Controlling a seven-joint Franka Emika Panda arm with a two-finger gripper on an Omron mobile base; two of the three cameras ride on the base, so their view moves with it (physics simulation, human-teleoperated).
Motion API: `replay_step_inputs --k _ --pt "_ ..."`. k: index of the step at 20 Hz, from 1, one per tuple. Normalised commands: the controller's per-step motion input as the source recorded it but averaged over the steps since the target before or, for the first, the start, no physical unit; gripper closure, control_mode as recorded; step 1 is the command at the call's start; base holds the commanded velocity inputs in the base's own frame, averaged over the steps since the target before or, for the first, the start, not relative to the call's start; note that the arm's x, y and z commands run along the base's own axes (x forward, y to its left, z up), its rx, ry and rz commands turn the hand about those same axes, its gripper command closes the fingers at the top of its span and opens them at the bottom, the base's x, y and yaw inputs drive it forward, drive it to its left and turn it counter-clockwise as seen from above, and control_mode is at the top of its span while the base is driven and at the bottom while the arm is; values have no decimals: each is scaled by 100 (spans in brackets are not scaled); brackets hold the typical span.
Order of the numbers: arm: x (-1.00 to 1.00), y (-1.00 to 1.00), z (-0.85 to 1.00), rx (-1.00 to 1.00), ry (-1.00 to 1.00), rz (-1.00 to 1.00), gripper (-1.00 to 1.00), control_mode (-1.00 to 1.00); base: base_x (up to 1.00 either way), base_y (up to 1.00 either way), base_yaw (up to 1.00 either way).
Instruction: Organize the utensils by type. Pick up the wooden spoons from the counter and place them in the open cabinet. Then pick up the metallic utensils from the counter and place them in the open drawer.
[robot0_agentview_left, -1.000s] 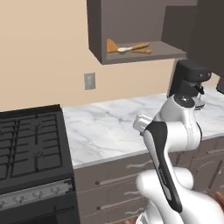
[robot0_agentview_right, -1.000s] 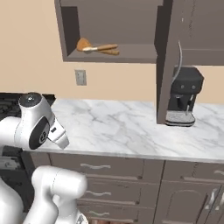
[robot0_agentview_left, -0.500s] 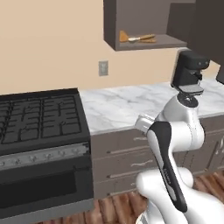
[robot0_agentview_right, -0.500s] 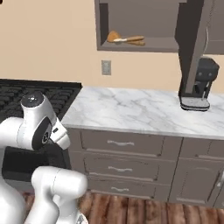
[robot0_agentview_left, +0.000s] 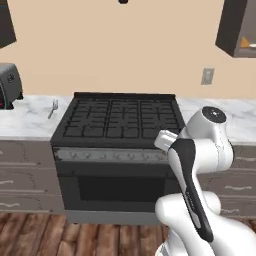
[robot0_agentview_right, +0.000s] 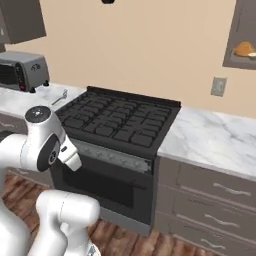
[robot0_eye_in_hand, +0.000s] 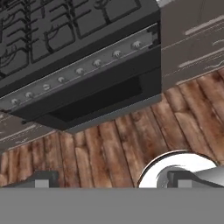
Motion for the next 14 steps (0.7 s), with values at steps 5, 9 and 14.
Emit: replay_step_inputs --k 5,9,14 --pt "0 0 0 0 0 0 -100 100 8 100 1" --pt "0 0 0 0 0 0 -100 100 29 100 0" --pt "0 0 0 0 0 0 -100 100 62 98 -7"
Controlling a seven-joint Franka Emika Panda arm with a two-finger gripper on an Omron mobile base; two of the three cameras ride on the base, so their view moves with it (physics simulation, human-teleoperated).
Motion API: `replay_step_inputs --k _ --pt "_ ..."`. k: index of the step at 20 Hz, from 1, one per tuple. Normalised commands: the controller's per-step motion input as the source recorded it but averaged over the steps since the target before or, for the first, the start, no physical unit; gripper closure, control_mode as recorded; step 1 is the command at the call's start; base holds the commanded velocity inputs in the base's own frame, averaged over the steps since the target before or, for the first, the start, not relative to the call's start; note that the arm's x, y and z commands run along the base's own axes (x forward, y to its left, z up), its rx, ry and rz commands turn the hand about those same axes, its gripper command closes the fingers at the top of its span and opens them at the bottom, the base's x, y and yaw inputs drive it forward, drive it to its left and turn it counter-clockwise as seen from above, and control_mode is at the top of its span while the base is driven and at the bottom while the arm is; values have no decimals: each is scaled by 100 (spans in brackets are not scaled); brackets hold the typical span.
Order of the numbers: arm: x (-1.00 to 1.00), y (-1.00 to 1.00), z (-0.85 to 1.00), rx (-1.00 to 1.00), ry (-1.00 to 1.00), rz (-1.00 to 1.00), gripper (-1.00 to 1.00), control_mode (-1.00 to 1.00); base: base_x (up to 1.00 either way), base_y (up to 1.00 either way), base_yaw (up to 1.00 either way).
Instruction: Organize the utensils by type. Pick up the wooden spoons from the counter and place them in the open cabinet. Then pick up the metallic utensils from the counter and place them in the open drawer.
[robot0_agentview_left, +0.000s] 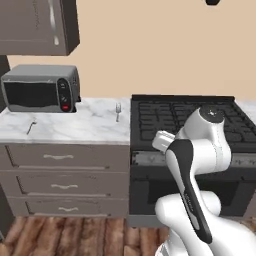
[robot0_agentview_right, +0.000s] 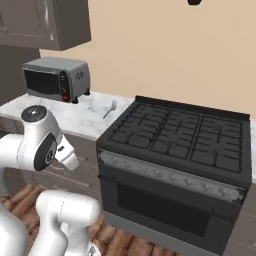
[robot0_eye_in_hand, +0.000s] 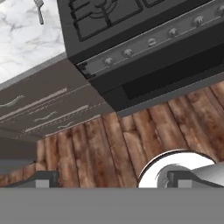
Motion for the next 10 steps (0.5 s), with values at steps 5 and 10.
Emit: replay_step_inputs --k 5,10 --pt "0 0 0 0 0 0 -100 100 73 83 -22" --pt "0 0 0 0 0 0 -100 100 84 59 -29"
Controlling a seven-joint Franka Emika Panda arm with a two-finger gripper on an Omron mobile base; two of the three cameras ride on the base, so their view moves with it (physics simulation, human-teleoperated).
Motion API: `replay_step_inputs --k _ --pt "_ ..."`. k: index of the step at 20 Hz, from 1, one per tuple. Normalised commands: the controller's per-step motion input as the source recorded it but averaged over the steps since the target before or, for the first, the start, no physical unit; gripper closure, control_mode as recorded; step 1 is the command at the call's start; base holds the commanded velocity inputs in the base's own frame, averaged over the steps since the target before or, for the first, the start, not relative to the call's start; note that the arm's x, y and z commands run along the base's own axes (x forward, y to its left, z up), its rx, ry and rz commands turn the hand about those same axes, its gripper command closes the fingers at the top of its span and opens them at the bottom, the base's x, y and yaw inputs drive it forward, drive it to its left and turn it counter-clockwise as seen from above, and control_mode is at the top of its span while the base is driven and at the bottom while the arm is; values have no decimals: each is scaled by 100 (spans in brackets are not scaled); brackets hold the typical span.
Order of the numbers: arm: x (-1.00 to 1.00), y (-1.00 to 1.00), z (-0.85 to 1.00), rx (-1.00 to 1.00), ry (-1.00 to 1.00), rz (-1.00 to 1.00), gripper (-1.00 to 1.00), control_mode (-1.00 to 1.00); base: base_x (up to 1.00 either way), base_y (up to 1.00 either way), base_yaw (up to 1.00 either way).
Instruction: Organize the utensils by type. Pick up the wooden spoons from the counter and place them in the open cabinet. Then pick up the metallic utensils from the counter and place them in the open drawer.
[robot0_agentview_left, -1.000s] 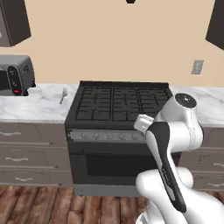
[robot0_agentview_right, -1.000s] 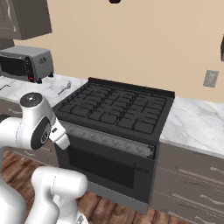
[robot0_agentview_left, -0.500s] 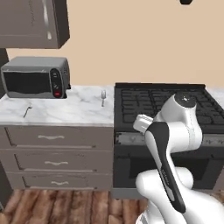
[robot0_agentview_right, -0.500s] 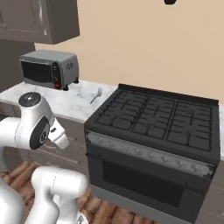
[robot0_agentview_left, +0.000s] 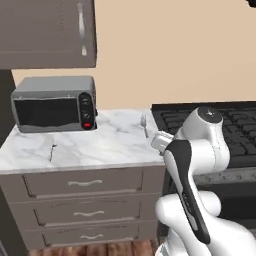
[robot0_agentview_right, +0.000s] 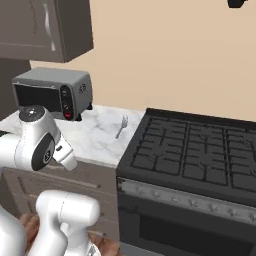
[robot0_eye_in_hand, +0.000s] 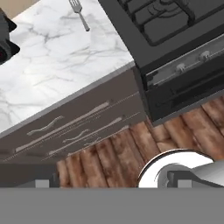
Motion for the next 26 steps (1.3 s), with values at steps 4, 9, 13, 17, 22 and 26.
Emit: replay_step_inputs --k 4,9,13,17,22,26 --pt "0 0 0 0 0 0 -100 100 55 83 -27" --pt "0 0 0 0 0 0 -100 100 26 94 -18" --pt "0 0 0 0 0 0 -100 100 2 72 0" --pt "0 0 0 0 0 0 -100 100 7 17 -16" --pt "0 0 0 0 0 0 -100 100 26 28 2" --pt "0 0 0 0 0 0 -100 100 25 8 8"
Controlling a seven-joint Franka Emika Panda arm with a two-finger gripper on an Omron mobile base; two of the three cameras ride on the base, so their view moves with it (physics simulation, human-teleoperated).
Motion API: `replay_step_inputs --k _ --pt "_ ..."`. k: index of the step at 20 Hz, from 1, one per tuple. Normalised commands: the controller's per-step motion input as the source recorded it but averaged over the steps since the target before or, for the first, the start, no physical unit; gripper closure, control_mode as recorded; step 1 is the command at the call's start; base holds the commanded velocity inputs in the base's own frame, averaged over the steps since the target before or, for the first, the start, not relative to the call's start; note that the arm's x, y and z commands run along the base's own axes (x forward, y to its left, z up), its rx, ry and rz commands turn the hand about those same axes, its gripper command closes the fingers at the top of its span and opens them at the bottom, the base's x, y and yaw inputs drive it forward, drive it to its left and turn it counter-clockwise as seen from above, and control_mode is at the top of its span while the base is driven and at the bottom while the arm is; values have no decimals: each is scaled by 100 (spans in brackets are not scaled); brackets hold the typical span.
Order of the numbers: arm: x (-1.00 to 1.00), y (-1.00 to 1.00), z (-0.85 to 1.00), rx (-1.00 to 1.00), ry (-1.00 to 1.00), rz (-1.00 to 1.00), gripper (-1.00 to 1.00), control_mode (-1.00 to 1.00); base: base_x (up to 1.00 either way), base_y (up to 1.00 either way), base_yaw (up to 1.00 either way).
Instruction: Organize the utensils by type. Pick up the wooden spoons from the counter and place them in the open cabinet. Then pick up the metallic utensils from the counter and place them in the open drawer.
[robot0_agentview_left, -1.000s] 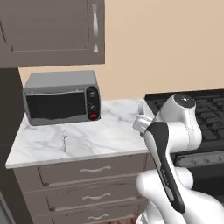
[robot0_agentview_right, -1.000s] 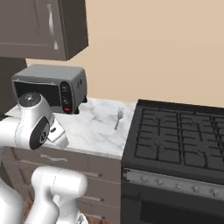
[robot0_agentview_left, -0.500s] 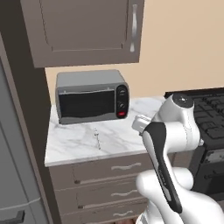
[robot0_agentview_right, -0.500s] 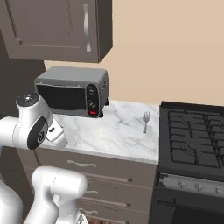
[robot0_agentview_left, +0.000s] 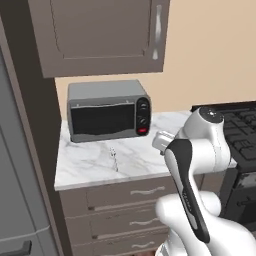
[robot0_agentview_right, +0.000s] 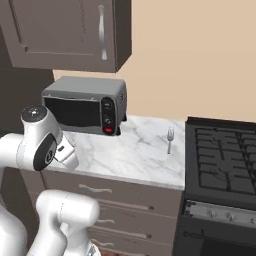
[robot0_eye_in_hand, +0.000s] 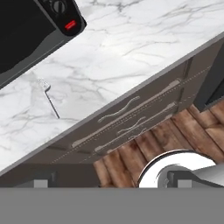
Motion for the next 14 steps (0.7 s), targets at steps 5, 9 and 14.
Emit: replay_step_inputs --k 5,9,14 --pt "0 0 0 0 0 0 -100 100 32 23 26" --pt "0 0 0 0 0 0 -100 100 28 25 22" --pt "0 0 0 0 0 0 -100 100 14 4 15"
